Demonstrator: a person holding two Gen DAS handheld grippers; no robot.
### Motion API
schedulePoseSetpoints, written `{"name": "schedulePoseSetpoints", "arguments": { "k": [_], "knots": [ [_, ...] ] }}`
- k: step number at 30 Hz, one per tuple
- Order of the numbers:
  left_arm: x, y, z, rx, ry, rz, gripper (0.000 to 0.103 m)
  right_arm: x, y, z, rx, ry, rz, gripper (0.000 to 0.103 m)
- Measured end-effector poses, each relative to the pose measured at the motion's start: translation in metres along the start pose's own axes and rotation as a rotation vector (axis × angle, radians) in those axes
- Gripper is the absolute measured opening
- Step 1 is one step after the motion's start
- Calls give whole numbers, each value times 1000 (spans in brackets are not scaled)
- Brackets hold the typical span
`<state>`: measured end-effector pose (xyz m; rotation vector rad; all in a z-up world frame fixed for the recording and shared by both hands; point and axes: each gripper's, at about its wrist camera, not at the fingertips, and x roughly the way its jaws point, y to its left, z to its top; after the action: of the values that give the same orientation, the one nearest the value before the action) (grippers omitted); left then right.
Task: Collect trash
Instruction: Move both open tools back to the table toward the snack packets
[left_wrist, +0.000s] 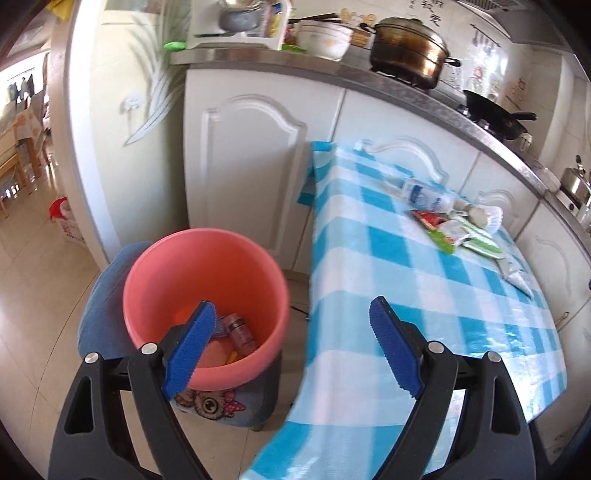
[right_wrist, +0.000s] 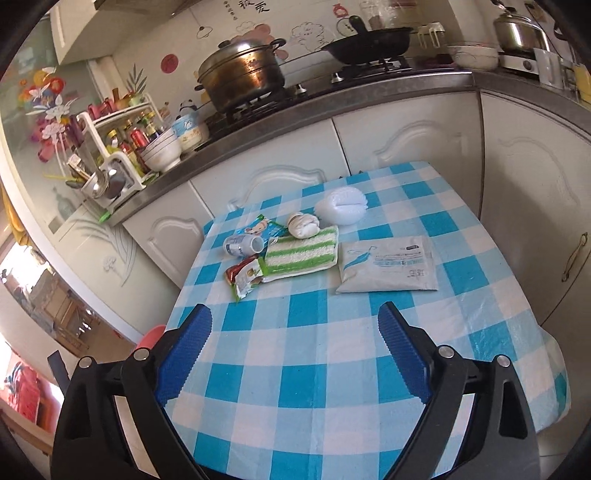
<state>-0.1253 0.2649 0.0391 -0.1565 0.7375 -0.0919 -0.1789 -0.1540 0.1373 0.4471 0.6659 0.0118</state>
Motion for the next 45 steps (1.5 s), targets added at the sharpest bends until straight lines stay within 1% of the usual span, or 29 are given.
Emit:
{"name": "schedulePoseSetpoints", "arguments": {
  "k": [5,8,10,12,16,19,22,26,30,34,38,42,43,45],
  "knots": [
    [-8,-37,23,58,-34,-28,90,3,-22,24,35,-36,11,91],
    [-5,-57,41,76,-44,-60,92,17,-32,41,59,-50,25,91],
    [2,-69,53,68,-43,-100,93,30,-40,52,69,-42,38,91],
    [15,-80,65,50,-22,-143,93,46,-48,60,83,-25,30,91],
    [48,-113,83,29,24,-232,93,80,-63,71,124,12,54,91],
    [74,-137,95,23,50,-266,93,104,-70,83,125,20,42,91],
    [109,-154,104,-47,119,-333,93,130,-78,96,145,33,59,91],
    [152,-170,116,-131,194,-368,93,164,-89,110,181,64,72,91],
    [191,-177,128,-213,260,-381,93,195,-99,120,191,101,65,91],
    [219,-182,137,-239,283,-351,93,218,-107,126,201,127,66,91],
    [237,-184,141,-250,300,-328,93,236,-116,134,226,145,62,91],
    [244,-186,144,-233,299,-302,93,239,-120,141,244,130,85,91],
    [244,-186,144,-228,295,-301,93,237,-118,142,231,120,100,91],
    [247,-186,144,-222,294,-297,93,230,-105,143,155,100,106,91]
  ]
}}
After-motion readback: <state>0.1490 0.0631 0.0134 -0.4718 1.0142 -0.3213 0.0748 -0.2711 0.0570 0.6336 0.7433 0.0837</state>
